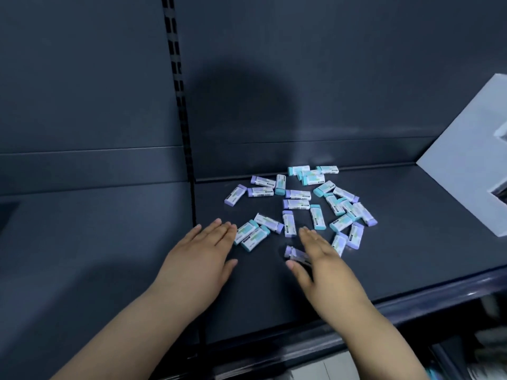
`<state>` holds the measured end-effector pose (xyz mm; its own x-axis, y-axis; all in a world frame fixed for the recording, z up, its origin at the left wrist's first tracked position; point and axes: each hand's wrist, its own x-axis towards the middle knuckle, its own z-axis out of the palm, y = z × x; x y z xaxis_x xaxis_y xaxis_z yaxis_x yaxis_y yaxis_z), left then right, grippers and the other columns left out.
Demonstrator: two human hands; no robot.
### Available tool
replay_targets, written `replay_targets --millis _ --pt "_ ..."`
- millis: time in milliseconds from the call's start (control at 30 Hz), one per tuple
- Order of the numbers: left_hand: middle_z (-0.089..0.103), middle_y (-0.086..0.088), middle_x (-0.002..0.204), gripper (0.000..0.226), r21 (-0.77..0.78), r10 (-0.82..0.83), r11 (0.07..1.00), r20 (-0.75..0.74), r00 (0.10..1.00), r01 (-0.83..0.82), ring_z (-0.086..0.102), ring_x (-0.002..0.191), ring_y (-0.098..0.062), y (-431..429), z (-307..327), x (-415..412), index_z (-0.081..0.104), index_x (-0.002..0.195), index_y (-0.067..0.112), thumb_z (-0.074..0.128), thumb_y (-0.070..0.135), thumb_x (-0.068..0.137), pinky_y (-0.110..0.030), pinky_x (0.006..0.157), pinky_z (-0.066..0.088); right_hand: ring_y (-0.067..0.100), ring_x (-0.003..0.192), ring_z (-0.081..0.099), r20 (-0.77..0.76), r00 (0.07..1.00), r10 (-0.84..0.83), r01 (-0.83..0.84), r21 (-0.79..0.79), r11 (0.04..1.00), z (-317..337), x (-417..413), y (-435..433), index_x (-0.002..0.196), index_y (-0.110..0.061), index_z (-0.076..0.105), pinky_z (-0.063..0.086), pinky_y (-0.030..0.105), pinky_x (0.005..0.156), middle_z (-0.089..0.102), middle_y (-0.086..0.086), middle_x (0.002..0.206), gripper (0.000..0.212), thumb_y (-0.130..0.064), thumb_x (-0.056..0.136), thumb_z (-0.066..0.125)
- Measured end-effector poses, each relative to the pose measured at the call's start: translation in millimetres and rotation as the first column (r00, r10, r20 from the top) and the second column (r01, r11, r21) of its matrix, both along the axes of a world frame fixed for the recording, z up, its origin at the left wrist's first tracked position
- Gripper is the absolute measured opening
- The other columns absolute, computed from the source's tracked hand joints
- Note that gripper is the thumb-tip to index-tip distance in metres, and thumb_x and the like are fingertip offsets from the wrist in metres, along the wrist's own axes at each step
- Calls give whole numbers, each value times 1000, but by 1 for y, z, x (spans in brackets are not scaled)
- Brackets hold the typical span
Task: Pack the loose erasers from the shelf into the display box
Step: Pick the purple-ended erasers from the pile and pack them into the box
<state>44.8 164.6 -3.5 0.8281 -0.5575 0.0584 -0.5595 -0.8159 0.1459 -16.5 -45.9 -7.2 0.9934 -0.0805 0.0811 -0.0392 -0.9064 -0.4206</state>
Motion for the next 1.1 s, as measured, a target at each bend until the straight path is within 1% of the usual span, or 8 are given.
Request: replay_targets --millis 133,200,267,400,533,767,900,1100 --pt "22 7 153 58 -70 37 997 10 999 -36 14 142 -9 -34 -1 5 23 146 22 44 38 94 -25 112 -1 12 134 29 67 998 2 -2 3 1000 1 20 -41 141 -18 34 17 13 104 36 -2 146 55 -31 90 53" --pt "49 0 138 53 -73 34 997 25 999 -32 44 129 -19 -56 5 5 52 131 20 67 29 82 -36 111 22 13 128 36 77 997 10 -10 -1 1000 4 30 -67 136 -18 42 22 14 100 43 -2 140 49 -26 89 55" --pt "66 3 112 46 -103 1 995 68 998 6 62 104 -21 -83 11 5 68 110 23 81 28 66 -37 93 45 14 122 40 64 997 34 -33 -5 999 7 39 -94 129 -21 50 26 15 95 50 -3 131 41 -22 89 56" --pt "53 15 115 31 -96 -26 995 -83 996 18 44 114 -9 -121 5 10 56 119 37 53 39 89 -23 91 29 9 104 49 -44 981 189 -187 41 981 10 56 -131 117 -28 57 35 16 86 55 -9 113 32 -19 86 59" --pt "56 9 109 23 -114 97 987 -156 983 -115 49 107 -13 -134 -4 12 61 112 34 49 36 93 -24 89 37 -4 87 46 -155 912 381 -364 124 923 9 68 -144 109 -33 58 38 14 80 46 -20 99 32 -30 79 68" --pt "54 7 109 41 -162 313 924 -207 927 -348 55 99 -13 -139 -8 1 61 113 28 50 -1 85 -27 83 45 0 93 44 -209 800 563 -547 135 827 3 76 -147 114 -30 58 36 15 83 41 -17 105 38 -24 78 67" --pt "50 9 116 28 -207 391 879 -201 898 -429 53 104 -12 -148 -6 -11 58 119 30 53 25 92 -23 87 43 -3 91 42 -197 772 605 -588 142 796 -1 78 -150 115 -30 58 34 11 82 38 -20 106 36 -18 82 64" --pt "34 4 128 58 -81 411 896 -221 884 -436 35 122 -13 -169 -9 -16 44 134 31 56 54 83 -25 104 30 -4 83 42 -155 771 618 -602 139 786 -8 76 -154 114 -31 58 30 6 77 36 -22 102 34 -15 83 61"
